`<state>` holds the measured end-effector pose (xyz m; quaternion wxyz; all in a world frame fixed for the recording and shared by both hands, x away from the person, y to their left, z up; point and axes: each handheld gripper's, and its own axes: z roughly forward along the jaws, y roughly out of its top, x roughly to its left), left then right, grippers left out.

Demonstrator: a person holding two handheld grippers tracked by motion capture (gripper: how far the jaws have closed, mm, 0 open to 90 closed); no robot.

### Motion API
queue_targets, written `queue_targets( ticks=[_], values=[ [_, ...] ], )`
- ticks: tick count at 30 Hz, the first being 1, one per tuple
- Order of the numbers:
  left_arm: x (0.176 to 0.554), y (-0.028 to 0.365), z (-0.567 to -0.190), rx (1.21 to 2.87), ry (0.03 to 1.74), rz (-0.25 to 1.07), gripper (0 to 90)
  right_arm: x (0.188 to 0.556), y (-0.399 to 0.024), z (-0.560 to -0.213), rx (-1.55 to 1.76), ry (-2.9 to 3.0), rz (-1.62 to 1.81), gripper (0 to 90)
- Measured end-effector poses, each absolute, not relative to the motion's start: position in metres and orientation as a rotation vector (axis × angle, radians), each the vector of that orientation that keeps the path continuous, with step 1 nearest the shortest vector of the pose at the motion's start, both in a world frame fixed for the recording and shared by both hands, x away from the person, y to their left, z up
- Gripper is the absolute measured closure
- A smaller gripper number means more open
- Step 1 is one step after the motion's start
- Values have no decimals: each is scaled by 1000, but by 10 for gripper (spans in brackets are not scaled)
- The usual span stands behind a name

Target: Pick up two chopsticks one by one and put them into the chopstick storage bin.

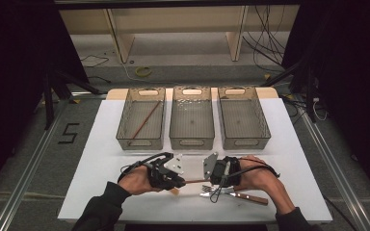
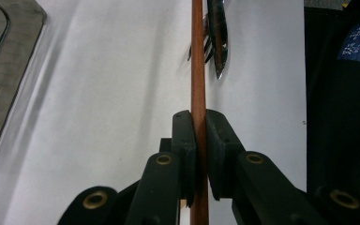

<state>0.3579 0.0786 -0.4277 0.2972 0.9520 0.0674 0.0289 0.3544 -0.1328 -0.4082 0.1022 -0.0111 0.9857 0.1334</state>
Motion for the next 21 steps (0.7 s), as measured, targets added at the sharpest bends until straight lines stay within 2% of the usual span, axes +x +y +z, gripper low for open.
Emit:
queue_targets(
  ticks=[8, 11, 14, 21],
  values=[
    [365, 88, -427, 2517, 262, 107, 831, 360, -144, -396, 119, 2846, 546, 551],
    [367, 93, -424, 2501, 294, 122, 832, 360, -146, -392, 185, 2832, 594, 520],
    [372, 101, -421, 2467, 376, 144, 832, 363, -152, -387, 304, 2778, 692, 407],
    [381, 119, -416, 2387, 508, 165, 832, 370, -167, -386, 562, 2683, 912, 385]
  ],
)
